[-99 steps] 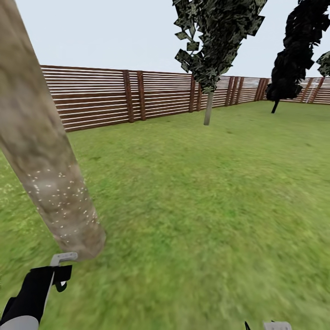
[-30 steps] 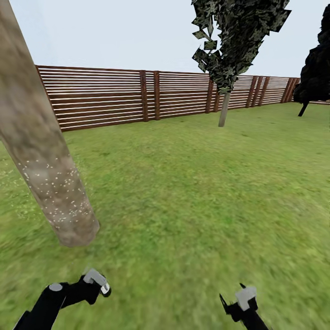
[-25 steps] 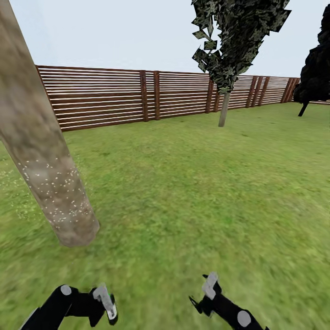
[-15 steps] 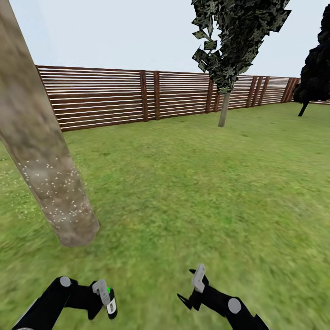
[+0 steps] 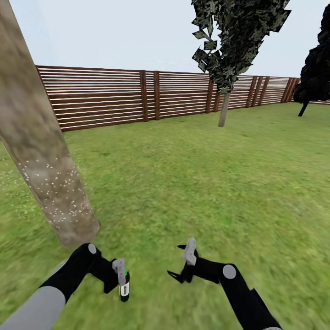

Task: In the garden, pick up the pesticide atomizer on the floor and spray pesticide onto both trees until each tree trunk is fully covered.

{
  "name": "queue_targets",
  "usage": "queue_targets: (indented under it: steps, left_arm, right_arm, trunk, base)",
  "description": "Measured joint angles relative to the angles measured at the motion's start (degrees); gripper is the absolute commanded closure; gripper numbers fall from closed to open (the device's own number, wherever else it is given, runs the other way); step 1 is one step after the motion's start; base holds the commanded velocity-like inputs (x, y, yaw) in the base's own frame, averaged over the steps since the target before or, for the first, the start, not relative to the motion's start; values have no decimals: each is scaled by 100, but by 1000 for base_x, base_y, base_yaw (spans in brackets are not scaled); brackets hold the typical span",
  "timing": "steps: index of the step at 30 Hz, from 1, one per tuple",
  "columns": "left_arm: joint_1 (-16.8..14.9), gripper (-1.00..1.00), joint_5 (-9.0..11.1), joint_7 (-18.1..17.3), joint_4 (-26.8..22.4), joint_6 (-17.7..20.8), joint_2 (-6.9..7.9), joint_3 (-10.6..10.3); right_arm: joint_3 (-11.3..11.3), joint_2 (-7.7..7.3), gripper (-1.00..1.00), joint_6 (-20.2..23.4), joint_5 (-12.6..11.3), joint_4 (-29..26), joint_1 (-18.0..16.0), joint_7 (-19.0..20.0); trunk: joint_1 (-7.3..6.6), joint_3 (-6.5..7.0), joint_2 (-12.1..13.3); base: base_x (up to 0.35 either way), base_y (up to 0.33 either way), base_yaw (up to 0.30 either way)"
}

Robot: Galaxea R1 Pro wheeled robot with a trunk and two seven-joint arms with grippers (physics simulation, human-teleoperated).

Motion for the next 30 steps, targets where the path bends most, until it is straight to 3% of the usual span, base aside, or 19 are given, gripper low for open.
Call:
queue_targets:
  steps: [1,4,6,7,9,11,19,26,30]
  left_arm:
    - [-79,100,-10,-116,-4,51,-80,-199]
    - [-267,100,-50,-304,-7,390,-289,-646]
    - [-376,100,-255,-358,-3,512,-488,-939]
    - [-411,100,-414,-442,-2,543,-574,-1000]
    - [-442,100,-627,-662,-6,666,-696,-1046]
    - [-455,100,-701,-746,-14,733,-745,-1059]
    - [-499,100,-720,-768,-179,750,-766,-1063]
    - [-544,100,-728,-719,-186,757,-1055,-1062]
    - [-618,100,-729,-715,-288,764,-1116,-1062]
  right_arm:
    - [1,22,-100,120,-33,-84,-5,277]
    - [2,35,-100,348,-56,-291,-32,467]
    - [2,42,-100,552,-62,-321,-38,494]
    - [2,44,100,599,-63,-322,-40,498]
    - [2,45,100,642,-64,-315,-41,502]
    - [8,46,100,654,-64,-288,-41,503]
    - [54,144,100,821,-59,-253,-41,503]
    - [174,229,100,980,-57,-169,-41,512]
    - [178,249,100,982,-62,-159,-41,512]
  trunk:
    - [0,0,0]
    - [0,0,0]
    - [0,0,0]
    - [0,0,0]
    - [0,0,0]
    - [0,0,0]
    - [0,0,0]
    - [0,0,0]
    - [0,0,0]
  base:
    - [0,0,0]
    - [0,0,0]
    - [0,0,0]
    - [0,0,0]
    - [0,0,0]
    - [0,0,0]
    - [0,0,0]
    - [0,0,0]
    - [0,0,0]
